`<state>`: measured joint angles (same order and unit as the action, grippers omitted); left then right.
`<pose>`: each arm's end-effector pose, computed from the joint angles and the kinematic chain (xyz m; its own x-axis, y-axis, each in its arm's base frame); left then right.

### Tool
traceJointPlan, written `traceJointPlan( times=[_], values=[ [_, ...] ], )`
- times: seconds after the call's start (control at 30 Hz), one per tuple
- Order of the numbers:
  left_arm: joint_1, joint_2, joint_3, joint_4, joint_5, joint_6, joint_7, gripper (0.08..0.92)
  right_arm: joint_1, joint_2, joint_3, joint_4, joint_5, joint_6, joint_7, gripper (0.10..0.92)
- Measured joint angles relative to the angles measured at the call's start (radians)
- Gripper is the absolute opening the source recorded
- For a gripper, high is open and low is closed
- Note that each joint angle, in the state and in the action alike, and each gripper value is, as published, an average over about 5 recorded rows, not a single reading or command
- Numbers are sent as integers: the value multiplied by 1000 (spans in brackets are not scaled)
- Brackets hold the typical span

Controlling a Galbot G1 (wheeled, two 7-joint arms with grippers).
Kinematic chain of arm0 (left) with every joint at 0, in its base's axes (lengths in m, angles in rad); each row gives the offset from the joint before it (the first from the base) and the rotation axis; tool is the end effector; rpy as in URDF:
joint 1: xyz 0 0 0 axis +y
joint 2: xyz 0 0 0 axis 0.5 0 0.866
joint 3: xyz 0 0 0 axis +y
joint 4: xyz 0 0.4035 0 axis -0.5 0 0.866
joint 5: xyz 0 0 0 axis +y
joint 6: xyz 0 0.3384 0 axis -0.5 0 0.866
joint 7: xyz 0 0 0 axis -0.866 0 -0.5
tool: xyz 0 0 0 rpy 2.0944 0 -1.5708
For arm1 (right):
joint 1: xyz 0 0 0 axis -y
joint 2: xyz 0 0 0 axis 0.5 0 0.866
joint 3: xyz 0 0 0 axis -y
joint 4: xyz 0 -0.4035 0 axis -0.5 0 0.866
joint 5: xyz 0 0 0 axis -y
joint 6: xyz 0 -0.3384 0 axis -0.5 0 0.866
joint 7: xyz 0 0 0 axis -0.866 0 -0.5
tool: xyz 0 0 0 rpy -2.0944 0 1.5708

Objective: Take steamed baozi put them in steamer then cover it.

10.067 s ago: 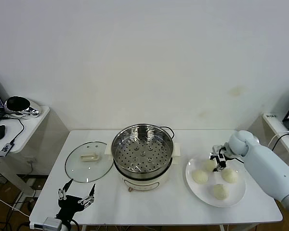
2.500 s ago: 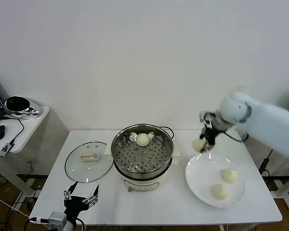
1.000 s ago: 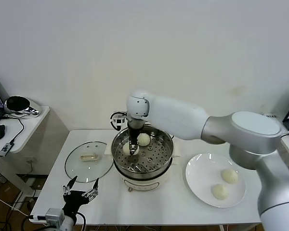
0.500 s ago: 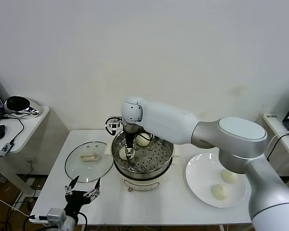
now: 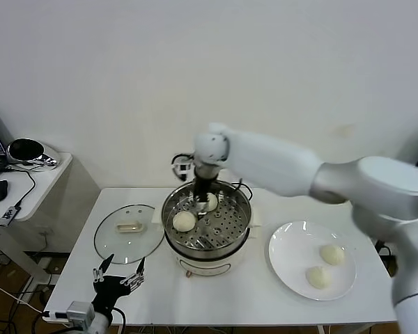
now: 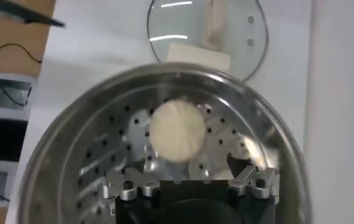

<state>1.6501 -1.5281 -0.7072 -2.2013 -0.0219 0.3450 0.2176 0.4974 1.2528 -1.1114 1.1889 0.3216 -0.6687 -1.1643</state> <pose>0.1070 0.0586 -0.3185 -0.9468 0.0606 0.3161 0.0802 0.9956 0.0493 0.6003 0.1321 -0.0359 -0.1110 -0.2161 0.9700 -0.9808 -0.1338 -0.1421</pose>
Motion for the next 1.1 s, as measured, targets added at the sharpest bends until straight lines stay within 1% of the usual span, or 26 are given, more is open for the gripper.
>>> traceJointPlan(
  times=[0.27,0.4,0.57,0.8,1.1],
  values=[
    [8,5,-4,-11,6,9,3,823,72,-282,-4,196,-18,43,-53,823],
    [17,10,-4,-23,13,13,3,823,61,-423,6,280,-59,69,-77,823],
    [31,7,5,-35,27,13,-2,823,-26,-566,56,357,-138,96,-100,823],
    [55,-1,10,-46,50,9,-7,823,-211,-676,152,408,-257,121,-113,823],
    [67,-10,14,-48,69,9,-6,823,-405,-720,229,410,-366,149,-119,823]
  ],
)
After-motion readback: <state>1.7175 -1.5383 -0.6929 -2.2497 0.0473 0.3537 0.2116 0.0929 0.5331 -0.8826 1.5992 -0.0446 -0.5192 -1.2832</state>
